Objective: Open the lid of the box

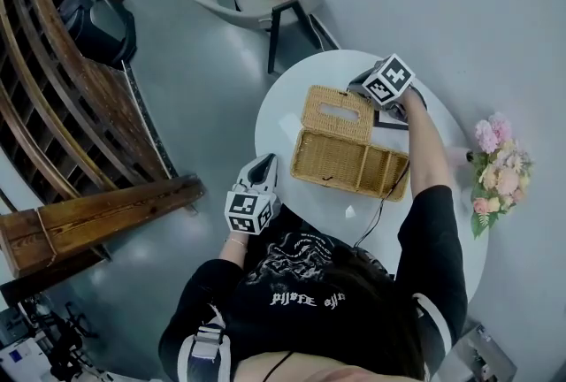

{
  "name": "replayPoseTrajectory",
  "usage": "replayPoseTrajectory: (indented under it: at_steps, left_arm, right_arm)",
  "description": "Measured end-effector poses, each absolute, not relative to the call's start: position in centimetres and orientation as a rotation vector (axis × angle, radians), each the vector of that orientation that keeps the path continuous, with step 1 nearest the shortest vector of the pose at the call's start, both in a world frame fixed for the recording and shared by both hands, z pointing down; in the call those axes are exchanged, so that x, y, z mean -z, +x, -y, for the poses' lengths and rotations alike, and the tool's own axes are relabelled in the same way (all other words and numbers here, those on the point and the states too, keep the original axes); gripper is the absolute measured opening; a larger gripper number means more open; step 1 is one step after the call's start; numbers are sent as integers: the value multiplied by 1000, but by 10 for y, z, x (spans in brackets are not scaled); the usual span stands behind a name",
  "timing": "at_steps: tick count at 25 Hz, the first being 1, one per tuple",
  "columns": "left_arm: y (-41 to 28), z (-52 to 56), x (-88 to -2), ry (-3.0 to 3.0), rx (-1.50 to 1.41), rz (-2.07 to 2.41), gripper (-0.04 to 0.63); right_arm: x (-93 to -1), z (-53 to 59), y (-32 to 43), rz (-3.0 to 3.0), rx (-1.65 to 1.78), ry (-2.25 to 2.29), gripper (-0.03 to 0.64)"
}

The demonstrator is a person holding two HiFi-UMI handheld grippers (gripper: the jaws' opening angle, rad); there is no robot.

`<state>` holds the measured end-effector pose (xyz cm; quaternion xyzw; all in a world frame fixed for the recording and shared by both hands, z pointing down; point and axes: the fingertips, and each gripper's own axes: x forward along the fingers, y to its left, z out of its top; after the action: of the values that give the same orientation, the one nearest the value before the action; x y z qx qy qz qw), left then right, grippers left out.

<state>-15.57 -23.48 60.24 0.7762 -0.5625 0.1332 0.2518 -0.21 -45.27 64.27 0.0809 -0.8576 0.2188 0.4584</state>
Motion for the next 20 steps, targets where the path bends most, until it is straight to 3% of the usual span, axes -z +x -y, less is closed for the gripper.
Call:
replayPoseTrajectory:
  at_steps: [7,12,20]
  left_arm:
    - [-153,238,-604,2113,-364,1516,25]
    - [-152,239,-602,2119,-355,1515,25]
    - [-146,238,-595,2149,-323,1505,25]
  right_arm:
    - [-655,452,0,2079,-642,209,43]
    - [-644,463,4,2116,-702,301,154]
    - [-595,477,9,2283,-593,446,170]
